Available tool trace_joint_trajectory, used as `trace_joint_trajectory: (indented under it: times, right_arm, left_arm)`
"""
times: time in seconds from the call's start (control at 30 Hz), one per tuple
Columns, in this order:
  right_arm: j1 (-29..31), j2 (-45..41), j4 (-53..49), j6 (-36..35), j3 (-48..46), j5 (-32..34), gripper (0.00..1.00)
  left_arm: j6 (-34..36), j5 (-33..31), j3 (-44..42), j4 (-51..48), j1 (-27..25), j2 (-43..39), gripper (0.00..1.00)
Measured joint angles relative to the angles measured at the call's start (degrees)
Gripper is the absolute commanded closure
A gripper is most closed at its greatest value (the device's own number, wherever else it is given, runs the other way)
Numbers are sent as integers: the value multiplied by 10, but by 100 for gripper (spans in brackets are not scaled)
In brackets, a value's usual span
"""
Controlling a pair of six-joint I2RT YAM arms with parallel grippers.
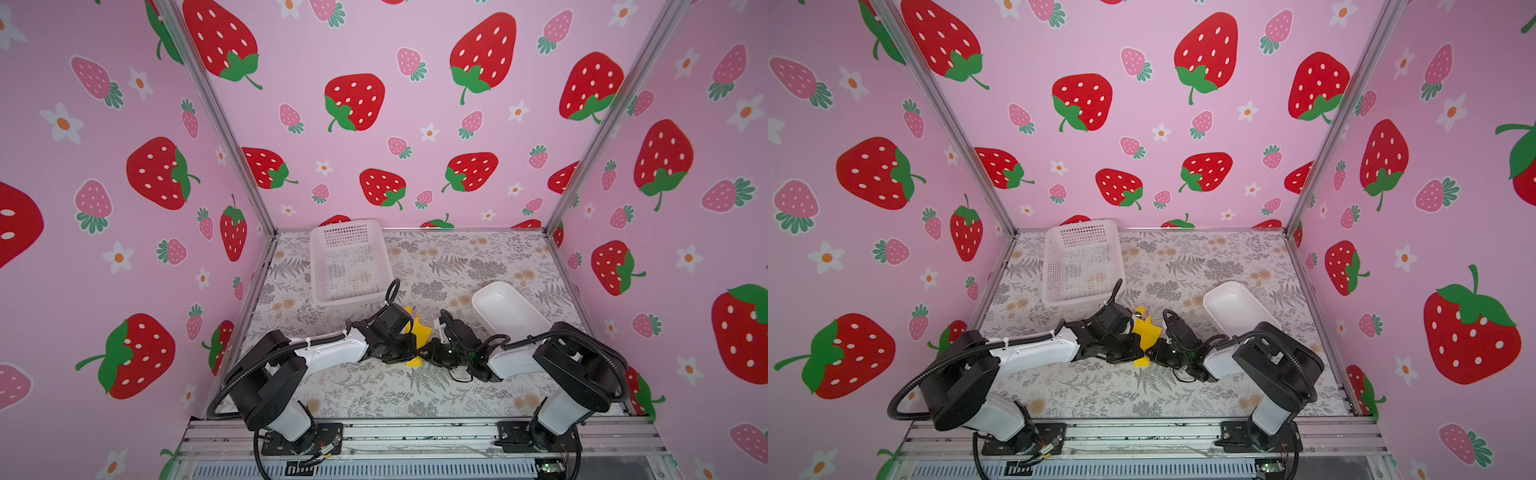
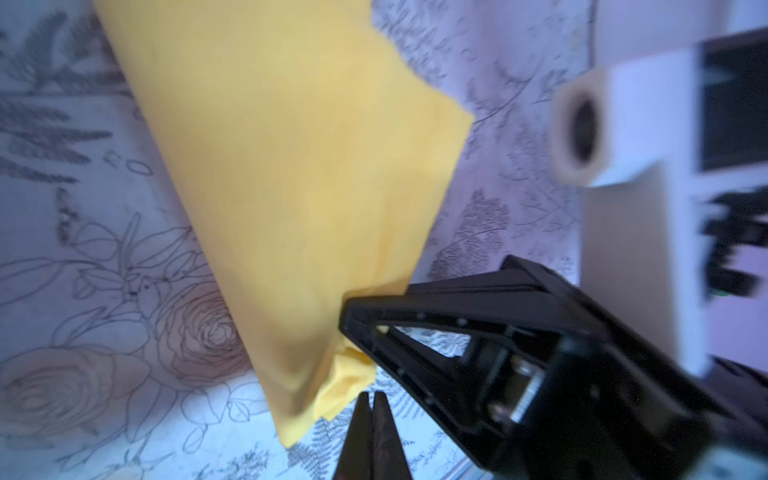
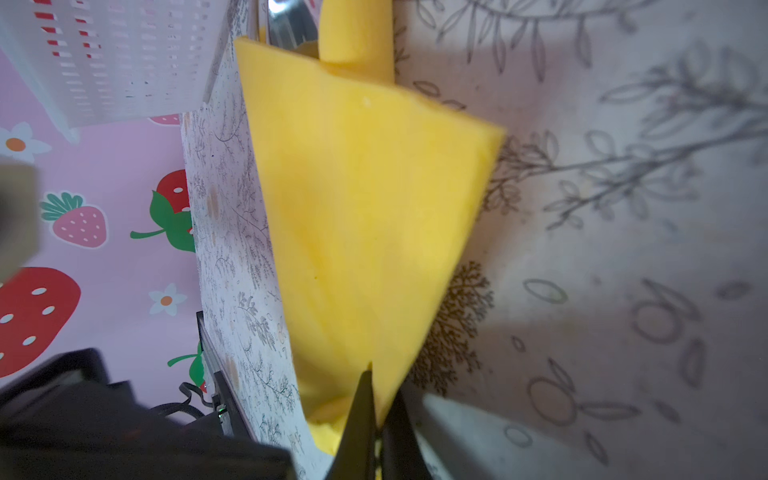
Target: Place the utensils on the paper napkin and roll it up
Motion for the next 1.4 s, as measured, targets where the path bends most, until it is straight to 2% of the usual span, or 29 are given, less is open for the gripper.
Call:
trace_joint_trajectory:
  times: [0.13,0.33,0.67,1.0,1.17,1.27,1.4]
  right_arm:
    - [0,0,0,0,0,0,96]
    - [0,0,0,0,0,0,96]
    - [0,0,0,0,-1,0,96]
    - [0,0,0,0,-1,0,97]
    - [0,0,0,0,-1,-1,97]
    - [0,0,1,-3,-1,-7,97]
    - [-2,0,2,-15,-2,-19,99]
  left_arm:
    - [4,-9,0,-3,14,-31,100]
    - [13,0,2,-4,46,8,100]
    - [13,30,4,13,47,66,100]
    - [12,39,-10,25,47,63,100]
    - [12,20,-10,-11,47,-4,99]
    - [9,-28,-14,-37,45,-105,85]
    - [7,-78,-14,-67,58,-224,81]
